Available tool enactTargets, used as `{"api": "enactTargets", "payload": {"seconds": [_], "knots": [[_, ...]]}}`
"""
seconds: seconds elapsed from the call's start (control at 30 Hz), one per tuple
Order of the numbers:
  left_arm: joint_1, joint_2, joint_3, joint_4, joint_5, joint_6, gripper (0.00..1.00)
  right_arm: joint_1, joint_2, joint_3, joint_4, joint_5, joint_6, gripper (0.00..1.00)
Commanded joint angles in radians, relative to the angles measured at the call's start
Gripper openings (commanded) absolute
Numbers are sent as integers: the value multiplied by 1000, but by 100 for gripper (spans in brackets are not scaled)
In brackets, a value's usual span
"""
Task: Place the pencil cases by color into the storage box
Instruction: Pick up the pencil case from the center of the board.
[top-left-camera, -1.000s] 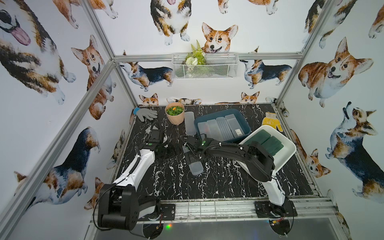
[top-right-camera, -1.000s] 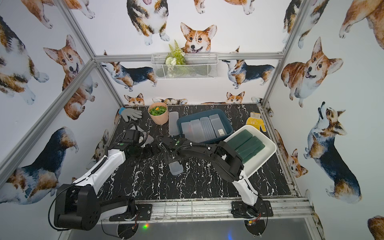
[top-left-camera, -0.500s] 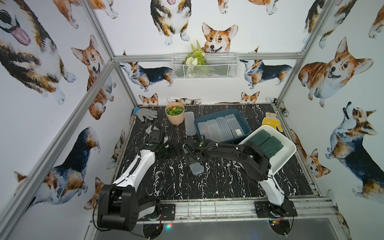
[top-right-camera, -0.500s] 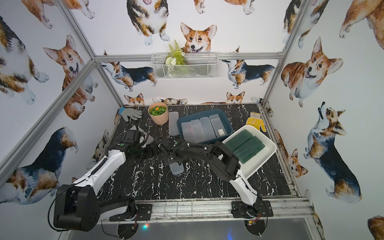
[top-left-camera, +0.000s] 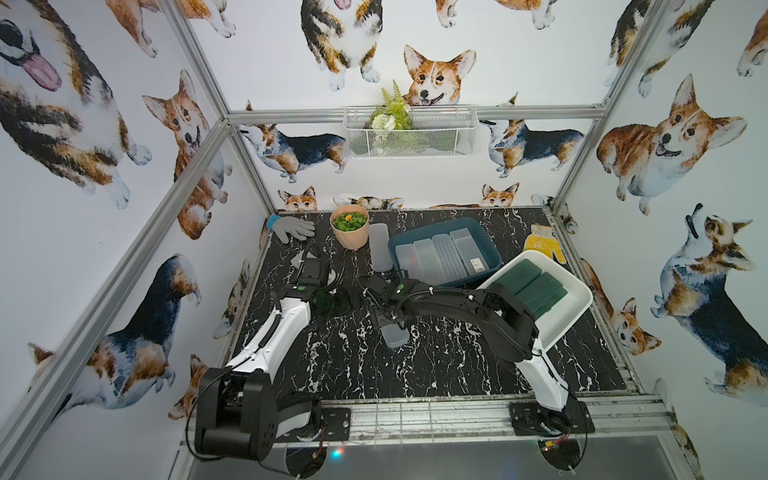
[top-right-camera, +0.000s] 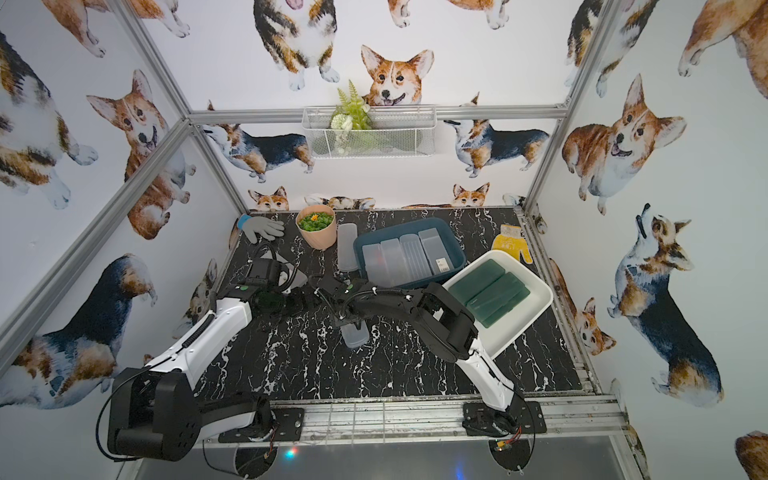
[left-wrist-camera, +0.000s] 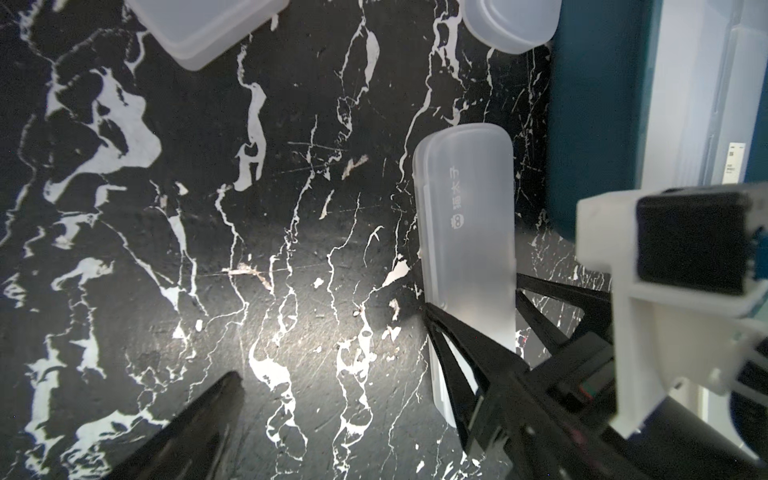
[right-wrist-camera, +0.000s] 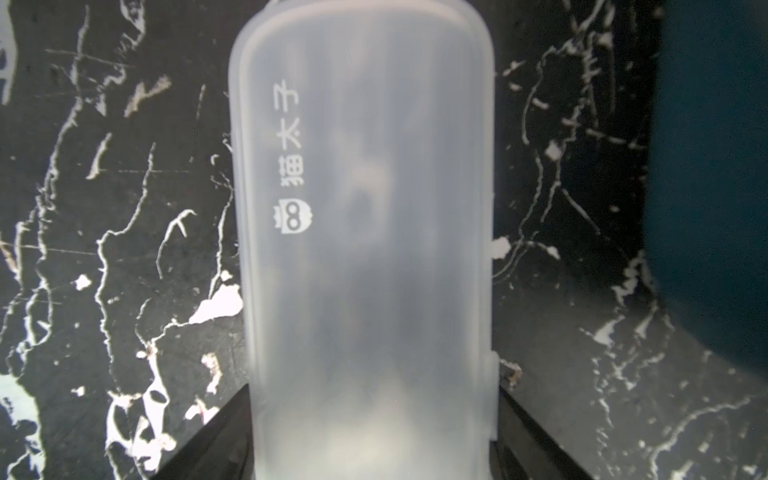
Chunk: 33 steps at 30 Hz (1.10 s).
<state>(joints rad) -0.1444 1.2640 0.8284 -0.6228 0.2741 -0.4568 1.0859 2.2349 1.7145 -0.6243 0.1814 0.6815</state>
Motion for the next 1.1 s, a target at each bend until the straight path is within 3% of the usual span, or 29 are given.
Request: {"api": "enactTargets", "payload": {"seconds": [0.0,0.13,0.63,1.07], "knots": [[0,3,12,-12,-28,-6,99,0,8,0,-23,-60,2,76],[1,7,14,-28,-60,-11,100,-1,-17,0,-9,-73,-21,71],[69,14,56,-72,-160,-78,100,1,-156,-63,-7,-107,-132,71],[160,71,128,-100,-175,-121,100,-17,-387,-171,68,-230,-275,72]]}}
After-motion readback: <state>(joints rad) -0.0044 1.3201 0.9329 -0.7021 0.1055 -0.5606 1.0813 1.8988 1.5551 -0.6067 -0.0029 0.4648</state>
